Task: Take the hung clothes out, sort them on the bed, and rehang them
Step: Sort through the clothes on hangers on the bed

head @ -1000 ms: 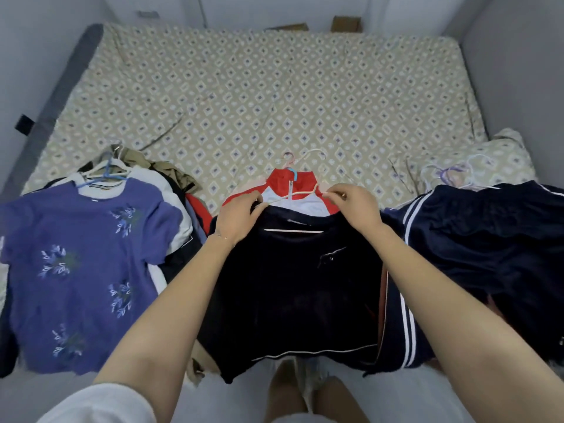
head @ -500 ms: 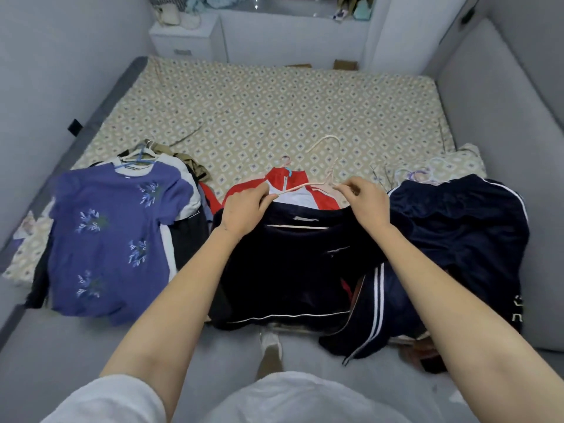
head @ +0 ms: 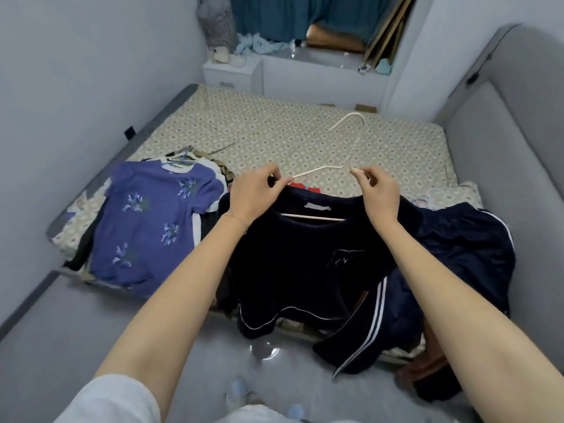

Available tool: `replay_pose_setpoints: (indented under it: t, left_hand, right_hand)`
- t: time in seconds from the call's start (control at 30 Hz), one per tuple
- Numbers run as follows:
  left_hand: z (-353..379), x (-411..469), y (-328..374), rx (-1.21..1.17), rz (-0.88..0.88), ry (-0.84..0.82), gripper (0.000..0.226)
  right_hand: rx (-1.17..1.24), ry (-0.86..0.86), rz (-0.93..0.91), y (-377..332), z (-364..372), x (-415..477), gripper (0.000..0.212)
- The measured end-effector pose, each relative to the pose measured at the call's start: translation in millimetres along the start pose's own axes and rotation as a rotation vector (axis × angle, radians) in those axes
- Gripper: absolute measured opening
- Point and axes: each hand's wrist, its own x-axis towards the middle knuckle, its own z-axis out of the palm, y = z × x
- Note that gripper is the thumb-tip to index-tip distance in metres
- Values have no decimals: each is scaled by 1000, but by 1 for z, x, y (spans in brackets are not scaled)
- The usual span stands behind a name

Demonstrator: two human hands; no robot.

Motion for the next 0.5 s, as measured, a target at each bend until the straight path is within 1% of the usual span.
replay_pose_setpoints:
  t: [0.13,0.27,0.37,0.5]
  left_hand:
    - [-40,-6,-28,-25,-30,36,33]
    - [-86,-28,-78,-73,-118,79,38]
    - [-130,-51,-119,-87,-151,108,34]
    - [-192,-78,-180,-77,-169,149,35]
  right_hand:
    - [22,9,-56,-48,20,-7,25]
    - [-47,-71,-160,-105,56,-19,30]
    - [-95,-106,-230,-151,94,-37,34]
    - [-85,-189,-237,-211,152,-60,36]
